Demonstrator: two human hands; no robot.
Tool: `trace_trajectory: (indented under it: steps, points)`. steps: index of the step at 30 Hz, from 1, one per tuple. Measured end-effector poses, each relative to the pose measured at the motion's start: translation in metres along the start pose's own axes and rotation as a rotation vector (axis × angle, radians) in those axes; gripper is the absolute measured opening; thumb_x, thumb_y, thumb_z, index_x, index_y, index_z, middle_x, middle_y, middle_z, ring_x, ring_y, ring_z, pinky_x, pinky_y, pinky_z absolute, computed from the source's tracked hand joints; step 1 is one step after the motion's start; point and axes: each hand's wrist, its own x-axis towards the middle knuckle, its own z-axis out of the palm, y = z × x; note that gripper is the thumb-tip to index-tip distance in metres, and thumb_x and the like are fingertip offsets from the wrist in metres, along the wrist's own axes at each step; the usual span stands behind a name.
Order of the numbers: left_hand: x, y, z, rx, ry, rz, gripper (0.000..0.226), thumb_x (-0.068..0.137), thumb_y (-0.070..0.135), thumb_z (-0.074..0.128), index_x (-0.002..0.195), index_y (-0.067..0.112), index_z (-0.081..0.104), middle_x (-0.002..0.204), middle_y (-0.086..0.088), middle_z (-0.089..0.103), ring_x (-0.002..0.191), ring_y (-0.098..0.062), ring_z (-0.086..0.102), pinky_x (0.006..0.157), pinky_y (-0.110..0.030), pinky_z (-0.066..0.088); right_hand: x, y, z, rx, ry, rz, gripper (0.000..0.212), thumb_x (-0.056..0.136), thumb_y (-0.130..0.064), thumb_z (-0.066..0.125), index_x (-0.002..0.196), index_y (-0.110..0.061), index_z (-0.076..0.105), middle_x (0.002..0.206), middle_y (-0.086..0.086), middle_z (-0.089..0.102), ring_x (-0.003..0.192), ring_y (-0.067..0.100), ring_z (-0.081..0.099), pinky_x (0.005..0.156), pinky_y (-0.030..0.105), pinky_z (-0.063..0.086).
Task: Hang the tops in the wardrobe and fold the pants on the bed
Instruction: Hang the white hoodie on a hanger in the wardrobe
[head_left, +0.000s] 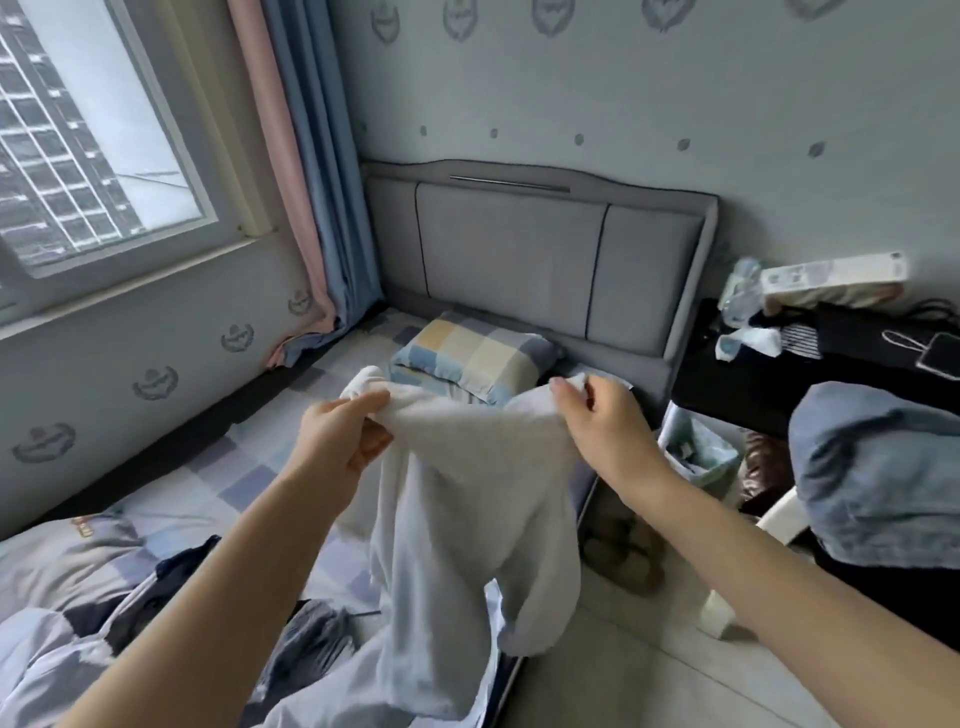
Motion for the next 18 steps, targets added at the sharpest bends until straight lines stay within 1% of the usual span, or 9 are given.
trace_trajectory:
  steps: [1, 3, 5, 6, 8, 10, 13, 16, 18]
  points:
    - [-0.002, -0.004, 0.011, -0.004, -0.03, -0.018, 0.032, 0.089, 0.009, 0.067, 0.117, -0.006, 0.061, 0.076, -0.011, 0.069, 0.058, -0.013, 0.067, 0.072, -0.031, 0.057, 0.01, -0.006, -0.019, -0.024, 0.061, -0.06, 0.041, 0.095, -0.03, 0.055, 0.061, -0.013, 0.04, 0.055, -0.005, 0.04, 0.054, 0.01, 0.038, 0.052, 0.025, 0.029]
    - [-0.01, -0.015, 0.031, 0.04, -0.123, -0.002, 0.032, 0.09, 0.006, 0.065, 0.12, -0.003, 0.061, 0.091, -0.012, 0.075, 0.075, -0.019, 0.074, 0.079, -0.031, 0.057, 0.028, -0.015, -0.047, -0.026, 0.099, -0.134, 0.038, 0.095, -0.032, 0.055, 0.067, -0.007, 0.047, 0.058, 0.0, 0.046, 0.058, 0.016, 0.045, 0.054, 0.023, 0.036]
    - [-0.023, -0.025, 0.053, 0.112, -0.28, 0.074, 0.038, 0.09, 0.003, 0.064, 0.127, 0.008, 0.06, 0.116, -0.006, 0.071, 0.098, -0.02, 0.072, 0.092, -0.035, 0.052, 0.04, -0.02, -0.06, 0.018, 0.063, -0.163, 0.037, 0.094, -0.032, 0.056, 0.08, 0.002, 0.057, 0.07, 0.012, 0.061, 0.068, 0.028, 0.059, 0.065, 0.04, 0.052]
    - [-0.03, -0.03, 0.064, 0.164, -0.406, 0.105, 0.043, 0.089, 0.005, 0.065, 0.13, 0.015, 0.058, 0.125, 0.0, 0.067, 0.106, -0.017, 0.069, 0.098, -0.038, 0.049, 0.043, -0.02, -0.061, 0.023, 0.049, -0.168, 0.036, 0.093, -0.03, 0.057, 0.083, 0.004, 0.06, 0.076, 0.017, 0.065, 0.073, 0.032, 0.063, 0.07, 0.048, 0.054]
    - [-0.046, -0.043, 0.09, 0.338, -0.688, 0.139, 0.059, 0.083, 0.016, 0.075, 0.135, 0.032, 0.053, 0.135, 0.015, 0.059, 0.12, -0.006, 0.058, 0.106, -0.039, 0.043, 0.043, -0.017, -0.06, 0.01, 0.052, -0.143, 0.034, 0.092, -0.028, 0.058, 0.085, 0.005, 0.064, 0.078, 0.019, 0.067, 0.076, 0.033, 0.066, 0.072, 0.052, 0.054]
    - [-0.06, -0.063, 0.121, 0.469, -0.82, 0.217, 0.078, 0.075, 0.024, 0.083, 0.139, 0.045, 0.042, 0.135, 0.025, 0.053, 0.126, 0.003, 0.049, 0.104, -0.033, 0.042, 0.04, -0.011, -0.067, 0.066, 0.084, -0.104, 0.032, 0.092, -0.028, 0.059, 0.082, 0.002, 0.064, 0.077, 0.018, 0.068, 0.075, 0.032, 0.067, 0.072, 0.051, 0.055]
    - [-0.064, -0.095, 0.164, 0.467, -0.65, 0.356, 0.086, 0.072, 0.03, 0.085, 0.141, 0.044, 0.036, 0.128, 0.02, 0.058, 0.118, -0.001, 0.055, 0.093, -0.03, 0.051, 0.041, -0.008, -0.082, 0.196, 0.085, -0.065, 0.036, 0.084, -0.036, 0.056, 0.076, -0.001, 0.063, 0.074, 0.017, 0.068, 0.074, 0.033, 0.069, 0.072, 0.054, 0.056]
    - [-0.063, -0.111, 0.197, 0.402, -0.505, 0.335, 0.06, 0.076, 0.036, 0.081, 0.128, 0.037, 0.052, 0.115, 0.012, 0.066, 0.105, -0.007, 0.064, 0.083, -0.029, 0.055, 0.041, -0.014, -0.108, 0.2, 0.127, -0.086, 0.045, 0.079, -0.044, 0.054, 0.078, 0.0, 0.063, 0.075, 0.02, 0.068, 0.072, 0.034, 0.069, 0.068, 0.055, 0.056]
    - [-0.063, -0.118, 0.209, 0.411, -0.452, 0.371, 0.054, 0.076, 0.035, 0.082, 0.121, 0.035, 0.053, 0.108, 0.013, 0.066, 0.097, -0.003, 0.065, 0.074, -0.023, 0.054, 0.042, -0.014, -0.136, 0.198, 0.203, -0.091, 0.038, 0.085, -0.04, 0.057, 0.078, -0.003, 0.065, 0.078, 0.022, 0.069, 0.074, 0.035, 0.069, 0.067, 0.055, 0.057]
